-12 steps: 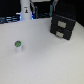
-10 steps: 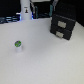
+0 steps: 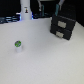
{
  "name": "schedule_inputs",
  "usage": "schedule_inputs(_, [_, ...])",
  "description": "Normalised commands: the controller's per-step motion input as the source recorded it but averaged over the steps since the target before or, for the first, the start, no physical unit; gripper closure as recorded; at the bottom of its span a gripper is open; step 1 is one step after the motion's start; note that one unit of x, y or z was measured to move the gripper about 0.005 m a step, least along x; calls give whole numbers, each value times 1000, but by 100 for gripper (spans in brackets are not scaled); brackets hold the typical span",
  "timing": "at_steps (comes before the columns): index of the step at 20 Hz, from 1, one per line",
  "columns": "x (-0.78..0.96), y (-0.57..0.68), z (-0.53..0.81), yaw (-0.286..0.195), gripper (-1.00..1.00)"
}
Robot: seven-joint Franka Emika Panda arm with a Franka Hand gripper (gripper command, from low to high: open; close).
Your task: Open the kcup holder, insert the kcup into the holder, and close the kcup holder
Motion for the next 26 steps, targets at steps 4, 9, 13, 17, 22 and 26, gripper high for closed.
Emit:
schedule_inputs(4, [-238, 733, -1, -185, -100])
schedule_inputs(9, [-254, 723, -82, -182, -100])
schedule_inputs(13, [-206, 631, -222, -182, -100])
schedule_inputs(17, [-204, 522, -346, -189, -100])
schedule_inputs(22, [-239, 477, -345, -164, -100])
schedule_inputs(26, [-264, 421, -329, -136, -100])
